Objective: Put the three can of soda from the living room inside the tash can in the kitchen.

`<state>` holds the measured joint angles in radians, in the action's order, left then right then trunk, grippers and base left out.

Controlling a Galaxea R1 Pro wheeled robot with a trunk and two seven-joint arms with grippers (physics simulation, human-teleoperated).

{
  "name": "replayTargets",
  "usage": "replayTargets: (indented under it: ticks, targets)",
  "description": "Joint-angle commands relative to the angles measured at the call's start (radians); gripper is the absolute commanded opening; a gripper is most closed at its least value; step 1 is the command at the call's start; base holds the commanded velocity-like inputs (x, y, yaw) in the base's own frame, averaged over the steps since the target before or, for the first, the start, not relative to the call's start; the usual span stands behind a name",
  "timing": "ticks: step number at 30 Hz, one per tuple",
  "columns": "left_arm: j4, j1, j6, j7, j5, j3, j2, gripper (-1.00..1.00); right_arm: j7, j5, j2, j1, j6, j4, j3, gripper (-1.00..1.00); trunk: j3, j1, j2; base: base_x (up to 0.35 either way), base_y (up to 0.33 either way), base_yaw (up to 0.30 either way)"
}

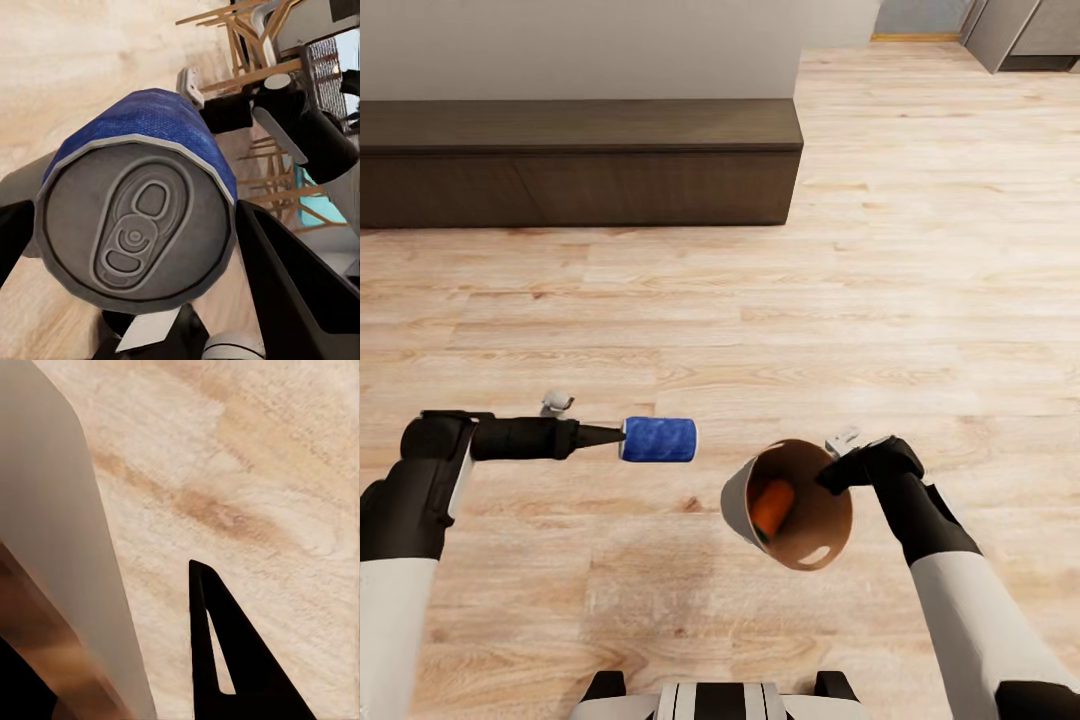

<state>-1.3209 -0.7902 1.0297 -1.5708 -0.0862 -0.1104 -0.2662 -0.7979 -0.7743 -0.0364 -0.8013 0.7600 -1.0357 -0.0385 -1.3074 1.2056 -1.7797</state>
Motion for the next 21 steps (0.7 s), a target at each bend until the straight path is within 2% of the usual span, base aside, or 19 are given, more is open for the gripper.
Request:
replayTargets:
  ticks: [1,2,3,4,8,11,12,14,18,21]
  targets:
    - [-0.010,0.000,0.004,0.000,-0.002,0.000,0.004,-1.00,0.007,0.018,0.006,-0.002,0.012,0.010,0.001,-1.00,0.000,0.000,0.000,0.000,0.000,0.000]
    - [-0.026,0.000,0.010,0.000,-0.003,0.001,0.012,-1.00,0.038,0.018,0.017,-0.008,0.012,0.028,0.002,-1.00,0.000,0.000,0.000,0.000,0.000,0.000]
    - [-0.047,0.000,0.017,0.000,-0.004,0.001,0.023,-1.00,0.106,0.019,0.033,-0.036,0.013,0.078,0.002,-1.00,0.000,0.000,0.000,0.000,0.000,0.000]
    - [-0.052,0.000,0.017,0.000,-0.004,0.002,0.026,-1.00,0.133,0.019,0.037,-0.052,0.013,0.104,0.002,-1.00,0.000,0.000,0.000,0.000,0.000,0.000]
    - [-0.071,0.000,0.017,0.000,-0.004,0.016,0.048,-1.00,0.173,0.019,0.042,-0.080,0.013,0.155,0.002,-1.00,0.000,0.000,0.000,0.000,0.000,0.000]
    - [-0.083,0.000,0.017,0.000,-0.003,0.061,0.074,-1.00,0.185,0.020,0.044,-0.087,0.013,0.171,0.002,-1.00,0.000,0.000,0.000,0.000,0.000,0.000]
    - [-0.093,0.000,0.017,0.000,-0.004,0.084,0.091,-1.00,0.188,0.020,0.045,-0.089,0.013,0.174,0.002,-1.00,0.000,0.000,0.000,0.000,0.000,0.000]
    - [-0.102,0.000,0.017,0.000,-0.005,0.100,0.103,-1.00,0.190,0.021,0.045,-0.090,0.012,0.175,0.002,-1.00,0.000,0.000,0.000,0.000,0.000,0.000]
    - [-0.109,0.000,0.017,0.000,-0.012,0.135,0.137,-1.00,0.194,0.019,0.073,-0.093,0.013,0.178,0.002,-1.00,0.000,0.000,0.000,0.000,0.000,0.000]
    - [-0.110,0.000,0.017,0.000,-0.021,0.213,0.177,-1.00,0.195,0.018,0.084,-0.094,0.013,0.178,0.002,-1.00,0.000,0.000,0.000,0.000,0.000,0.000]
